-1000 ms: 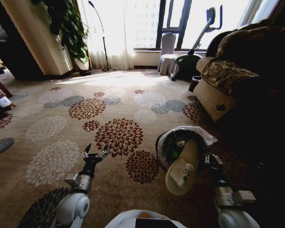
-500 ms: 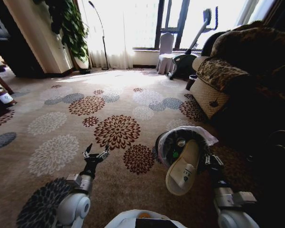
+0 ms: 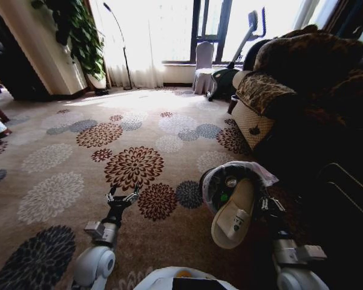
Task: Pick up the trash from the ground and place it into the trash bin.
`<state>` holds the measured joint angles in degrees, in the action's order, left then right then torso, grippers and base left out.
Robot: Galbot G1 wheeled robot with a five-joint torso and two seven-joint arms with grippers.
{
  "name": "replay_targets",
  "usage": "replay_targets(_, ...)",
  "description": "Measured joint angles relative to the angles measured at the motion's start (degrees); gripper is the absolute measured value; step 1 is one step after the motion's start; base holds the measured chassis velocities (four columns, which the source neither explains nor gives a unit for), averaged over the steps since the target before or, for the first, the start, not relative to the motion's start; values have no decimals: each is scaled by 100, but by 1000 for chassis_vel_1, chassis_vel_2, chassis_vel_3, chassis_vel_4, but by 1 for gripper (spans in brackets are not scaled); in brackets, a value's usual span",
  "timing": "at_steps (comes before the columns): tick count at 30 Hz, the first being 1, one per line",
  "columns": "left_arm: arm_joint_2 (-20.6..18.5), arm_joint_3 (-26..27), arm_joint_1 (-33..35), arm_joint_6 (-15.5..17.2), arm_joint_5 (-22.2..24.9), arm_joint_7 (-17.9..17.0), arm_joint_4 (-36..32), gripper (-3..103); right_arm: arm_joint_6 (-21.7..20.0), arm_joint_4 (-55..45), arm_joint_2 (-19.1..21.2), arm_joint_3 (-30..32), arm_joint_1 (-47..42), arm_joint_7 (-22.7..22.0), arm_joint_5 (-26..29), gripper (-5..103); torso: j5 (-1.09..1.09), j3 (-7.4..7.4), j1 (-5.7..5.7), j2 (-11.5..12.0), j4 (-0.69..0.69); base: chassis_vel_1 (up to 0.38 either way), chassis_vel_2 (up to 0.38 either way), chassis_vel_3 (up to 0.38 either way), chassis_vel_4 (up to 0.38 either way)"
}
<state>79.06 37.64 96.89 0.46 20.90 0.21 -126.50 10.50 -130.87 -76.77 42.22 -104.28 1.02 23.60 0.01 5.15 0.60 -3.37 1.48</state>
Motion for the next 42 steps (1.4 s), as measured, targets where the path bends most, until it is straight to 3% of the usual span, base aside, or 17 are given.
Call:
replay_targets(12,-14,-1,-12,-14,7,-1,41,100,10,15,62,226,-72,5,-4,0,0,0,0,0,0,28,-104,-26,115)
replay_targets(23,-3,-39,-36,-24,8,0,100,100,97,39,-76,5,-112,3,-261,0,3,0,-1,0,1,124,-345,-127,341)
replay_targets(26,-11,-39,-36,-24,8,0,107,100,98,39,-83,-8,-123,2,-273,0,-5,-3,-3,-1,0,238,-208,-237,167)
replay_targets(42,-21,-152,-101,7,4,1,147,100,140,49,-74,86,-159,2,-249,0,0,1,2,0,0,87,-65,-95,79)
